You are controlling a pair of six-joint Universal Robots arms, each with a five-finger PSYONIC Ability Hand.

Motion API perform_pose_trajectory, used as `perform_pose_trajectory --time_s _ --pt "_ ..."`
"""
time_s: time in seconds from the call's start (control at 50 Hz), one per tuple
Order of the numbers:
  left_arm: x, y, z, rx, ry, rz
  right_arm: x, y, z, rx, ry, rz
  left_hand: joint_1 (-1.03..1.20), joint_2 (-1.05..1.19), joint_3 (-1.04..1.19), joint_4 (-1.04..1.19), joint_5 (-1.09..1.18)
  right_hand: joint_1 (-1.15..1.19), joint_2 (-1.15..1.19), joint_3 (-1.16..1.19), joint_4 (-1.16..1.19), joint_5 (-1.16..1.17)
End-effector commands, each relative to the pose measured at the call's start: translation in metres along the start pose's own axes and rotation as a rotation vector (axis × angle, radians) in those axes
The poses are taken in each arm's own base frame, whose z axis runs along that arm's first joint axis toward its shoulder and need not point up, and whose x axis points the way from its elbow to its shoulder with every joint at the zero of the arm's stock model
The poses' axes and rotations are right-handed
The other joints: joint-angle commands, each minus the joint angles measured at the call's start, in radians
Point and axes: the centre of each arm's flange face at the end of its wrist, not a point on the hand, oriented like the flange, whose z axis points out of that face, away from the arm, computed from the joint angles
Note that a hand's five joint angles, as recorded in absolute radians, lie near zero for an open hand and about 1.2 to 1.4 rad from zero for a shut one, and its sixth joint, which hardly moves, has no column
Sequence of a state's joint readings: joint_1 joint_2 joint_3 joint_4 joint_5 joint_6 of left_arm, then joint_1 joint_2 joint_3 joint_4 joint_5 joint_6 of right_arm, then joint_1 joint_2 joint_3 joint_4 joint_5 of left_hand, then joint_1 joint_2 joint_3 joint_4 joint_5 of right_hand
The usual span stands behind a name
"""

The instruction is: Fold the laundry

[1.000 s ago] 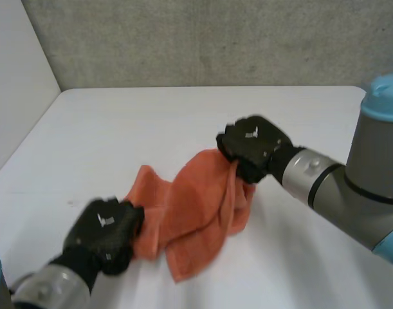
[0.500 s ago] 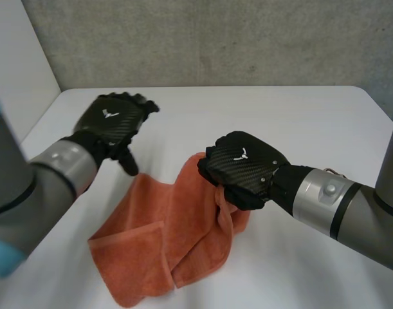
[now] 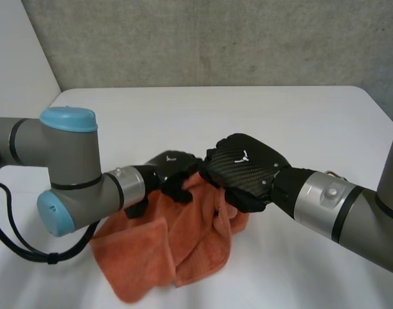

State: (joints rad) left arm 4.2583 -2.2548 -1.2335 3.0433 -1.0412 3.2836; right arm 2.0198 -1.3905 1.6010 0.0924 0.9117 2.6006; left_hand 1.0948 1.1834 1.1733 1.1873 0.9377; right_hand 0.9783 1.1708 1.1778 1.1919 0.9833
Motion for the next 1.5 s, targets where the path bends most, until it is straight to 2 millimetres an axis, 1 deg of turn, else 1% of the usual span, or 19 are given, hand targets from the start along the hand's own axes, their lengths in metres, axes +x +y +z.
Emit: perform_pose_trajectory --time_s 0.02,0.06,0.08,0.16,0.24,0.28,0.38,0.44,0.52,0.54,0.62,0.74,0.88,0.94,1.02,1.14,1.24,1.4,1.5 --pt "-0.033 -0.069 0.011 0.356 -0.210 0.126 0.052 -0.001 0.030 0.038 0.145 -0.065 0.302 0.213 0.223 0.209 0.284 0.418 0.225 0.218 0.204 0.238" --pt "-0.036 -0.083 0.009 0.405 -0.245 0.140 0.076 -0.026 0.037 0.100 0.231 -0.128 0.302 0.213 0.223 0.209 0.284 0.418 0.225 0.218 0.204 0.238" --pt "-0.039 -0.125 -0.003 0.551 -0.331 0.185 0.084 -0.037 0.038 0.127 0.262 -0.152 0.302 0.213 0.223 0.209 0.284 0.418 0.225 0.218 0.204 0.238" --pt "-0.030 -0.188 -0.034 0.770 -0.395 0.241 0.121 -0.093 0.036 0.289 0.410 -0.259 0.302 0.213 0.223 0.209 0.284 0.418 0.225 0.218 0.204 0.238" --pt "-0.009 -0.222 -0.063 0.908 -0.392 0.282 0.136 -0.126 0.031 0.426 0.470 -0.298 0.302 0.213 0.223 0.209 0.284 0.418 0.225 0.218 0.204 0.238" --pt "-0.006 -0.223 -0.069 0.916 -0.391 0.287 0.139 -0.132 0.031 0.490 0.468 -0.265 0.302 0.213 0.223 0.209 0.284 0.418 0.225 0.218 0.204 0.238" --pt "-0.003 -0.195 -0.067 0.828 -0.385 0.266 0.126 -0.108 0.036 0.492 0.346 -0.095 0.302 0.213 0.223 0.209 0.284 0.418 0.225 0.218 0.204 0.238" --pt "-0.004 -0.158 -0.055 0.714 -0.375 0.231 0.113 -0.092 0.037 0.460 0.276 -0.043 0.302 0.213 0.223 0.209 0.284 0.418 0.225 0.218 0.204 0.238" --pt "-0.003 -0.105 -0.042 0.553 -0.362 0.176 0.092 -0.052 0.046 0.357 0.195 0.032 0.302 0.213 0.223 0.209 0.284 0.418 0.225 0.218 0.204 0.238" --pt "-0.004 -0.081 -0.037 0.485 -0.357 0.154 0.084 -0.030 0.052 0.299 0.173 0.068 0.302 0.213 0.223 0.209 0.284 0.418 0.225 0.218 0.204 0.238" --pt "-0.003 -0.026 -0.027 0.322 -0.353 0.103 0.064 0.022 0.064 0.157 0.128 0.141 0.302 0.213 0.223 0.209 0.284 0.418 0.225 0.218 0.204 0.238" --pt "0.004 0.021 -0.030 0.151 -0.348 0.132 0.039 0.068 0.064 -0.022 0.072 0.175 0.252 0.164 0.174 0.160 0.235 0.418 0.225 0.218 0.204 0.238" --pt "0.013 0.032 -0.046 0.047 -0.339 0.155 0.025 0.085 0.056 -0.162 0.042 0.134 -0.103 -0.191 -0.181 -0.195 -0.120 0.418 0.225 0.218 0.204 0.238" --pt "0.016 0.019 -0.058 0.065 -0.345 0.159 0.024 0.085 0.053 -0.183 0.045 0.132 -0.536 -0.624 -0.614 -0.628 -0.553 0.418 0.225 0.218 0.204 0.238" --pt "0.017 0.003 -0.067 0.104 -0.358 0.169 0.025 0.083 0.051 -0.185 0.055 0.130 -0.831 -0.919 -0.909 -0.923 -0.848 0.418 0.225 0.218 0.204 0.238" --pt "0.014 -0.014 -0.077 0.158 -0.382 0.182 0.025 0.076 0.046 -0.178 0.070 0.147 -0.837 -0.926 -0.916 -0.930 -0.855 0.418 0.225 0.218 0.204 0.238" --pt "-0.009 -0.025 -0.092 0.186 -0.462 0.169 0.021 0.078 0.043 -0.182 0.072 0.212 -0.808 -0.897 -0.887 -0.900 -0.825 0.418 0.225 0.218 0.204 0.238" --pt "-0.046 -0.003 -0.103 0.093 -0.555 0.092 0.020 0.079 0.042 -0.186 0.071 0.229 -0.444 -0.533 -0.523 -0.537 -0.462 0.418 0.225 0.218 0.204 0.238" --pt "-0.055 0.020 -0.098 0.021 -0.540 0.001 0.019 0.081 0.043 -0.191 0.069 0.233 -0.429 -0.518 -0.508 -0.522 -0.447 0.418 0.225 0.218 0.204 0.238"
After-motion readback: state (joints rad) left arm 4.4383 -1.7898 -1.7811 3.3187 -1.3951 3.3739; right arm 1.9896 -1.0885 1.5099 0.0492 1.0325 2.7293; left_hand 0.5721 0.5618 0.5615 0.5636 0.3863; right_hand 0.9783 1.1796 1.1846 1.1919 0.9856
